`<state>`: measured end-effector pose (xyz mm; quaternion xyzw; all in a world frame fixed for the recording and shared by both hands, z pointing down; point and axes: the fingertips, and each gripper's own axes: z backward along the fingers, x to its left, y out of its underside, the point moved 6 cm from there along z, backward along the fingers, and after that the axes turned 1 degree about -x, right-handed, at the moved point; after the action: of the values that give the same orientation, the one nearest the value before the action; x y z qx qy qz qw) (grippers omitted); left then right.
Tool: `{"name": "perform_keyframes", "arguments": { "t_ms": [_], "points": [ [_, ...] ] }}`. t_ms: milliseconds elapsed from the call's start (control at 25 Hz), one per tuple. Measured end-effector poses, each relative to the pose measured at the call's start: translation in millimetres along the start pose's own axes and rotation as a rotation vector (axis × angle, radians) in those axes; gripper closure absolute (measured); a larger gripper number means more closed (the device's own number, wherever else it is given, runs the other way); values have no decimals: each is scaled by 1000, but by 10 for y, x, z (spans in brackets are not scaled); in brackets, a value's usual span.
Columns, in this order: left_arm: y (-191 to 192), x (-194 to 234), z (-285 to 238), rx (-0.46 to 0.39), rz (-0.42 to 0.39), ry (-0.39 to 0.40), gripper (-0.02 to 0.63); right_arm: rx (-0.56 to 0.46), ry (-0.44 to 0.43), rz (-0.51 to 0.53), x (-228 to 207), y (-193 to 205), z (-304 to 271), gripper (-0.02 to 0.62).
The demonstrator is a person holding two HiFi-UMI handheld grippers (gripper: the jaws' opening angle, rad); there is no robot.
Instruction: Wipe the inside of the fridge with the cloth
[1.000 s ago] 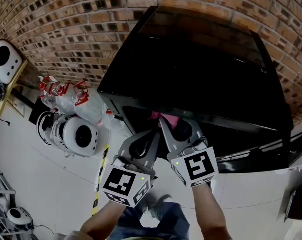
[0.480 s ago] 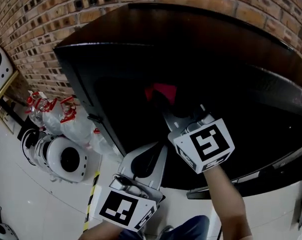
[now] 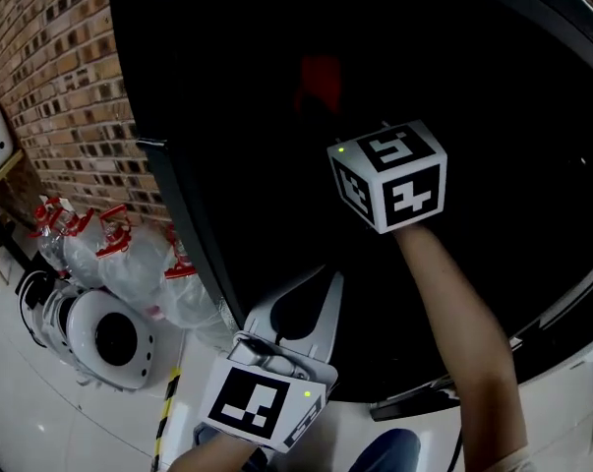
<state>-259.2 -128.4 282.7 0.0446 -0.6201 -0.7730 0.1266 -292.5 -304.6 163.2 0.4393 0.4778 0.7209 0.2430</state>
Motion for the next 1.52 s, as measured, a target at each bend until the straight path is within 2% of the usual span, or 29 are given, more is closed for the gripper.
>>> {"name": "perform_keyframes", "arguments": {
  "t_ms": [320, 520, 880, 1080, 1360, 1520],
  "points": [
    [55, 25, -5, -16, -56, 21, 597, 53, 122, -54, -193, 217, -134, 541],
    [120, 20, 2, -18, -41, 27, 597, 59, 215, -55, -460, 275, 124, 540],
    [186, -137, -15, -40, -35, 69, 597, 109, 473, -130, -1003, 497, 728, 540],
    [176, -214, -43, -58, -28, 94, 597, 144, 617, -212, -1198, 582, 1025, 541],
    [185, -249, -43, -63, -18, 124, 597, 143, 685, -259, -1139, 544, 1264, 541],
    [225, -221, -69, -59, -1, 130, 597, 124, 667, -270, -914, 467, 1461, 541]
  ]
}}
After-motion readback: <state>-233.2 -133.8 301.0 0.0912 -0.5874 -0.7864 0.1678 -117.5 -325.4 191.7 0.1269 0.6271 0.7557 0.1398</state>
